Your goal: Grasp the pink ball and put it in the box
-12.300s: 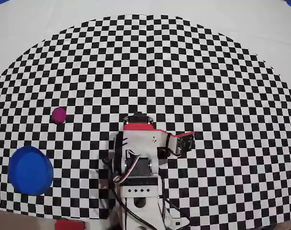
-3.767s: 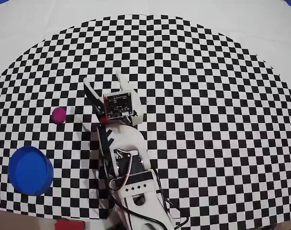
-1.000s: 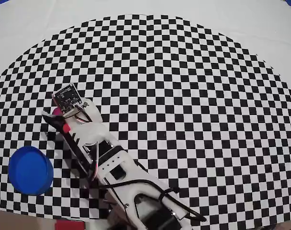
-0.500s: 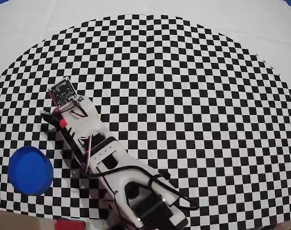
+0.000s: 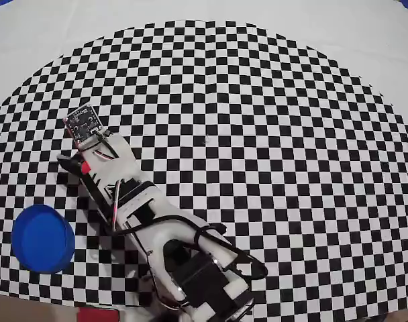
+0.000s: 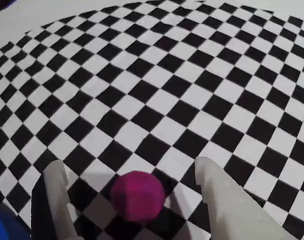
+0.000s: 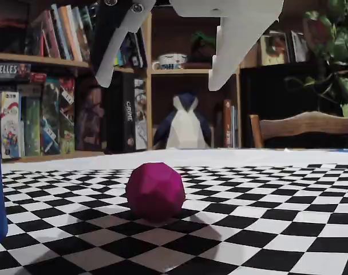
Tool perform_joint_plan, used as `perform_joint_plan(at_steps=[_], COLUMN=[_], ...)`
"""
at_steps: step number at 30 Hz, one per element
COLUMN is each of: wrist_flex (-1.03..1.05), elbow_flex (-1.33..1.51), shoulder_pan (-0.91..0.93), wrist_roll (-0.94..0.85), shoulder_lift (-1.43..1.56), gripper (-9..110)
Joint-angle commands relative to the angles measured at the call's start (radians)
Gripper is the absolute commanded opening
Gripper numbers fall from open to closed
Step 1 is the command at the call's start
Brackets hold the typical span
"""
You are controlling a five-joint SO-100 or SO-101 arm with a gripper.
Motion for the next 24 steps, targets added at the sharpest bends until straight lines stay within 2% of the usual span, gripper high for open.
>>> perform_joint_plan(at_steps=[1, 24], wrist_flex=[-0.014, -0.014], elbow_flex=[-0.063, -0.173], shoulder_pan=[-0.009, -0.011], wrist_roll=[-0.008, -0.008], shoulder_lift=[-0.009, -0.195], gripper=[30, 30])
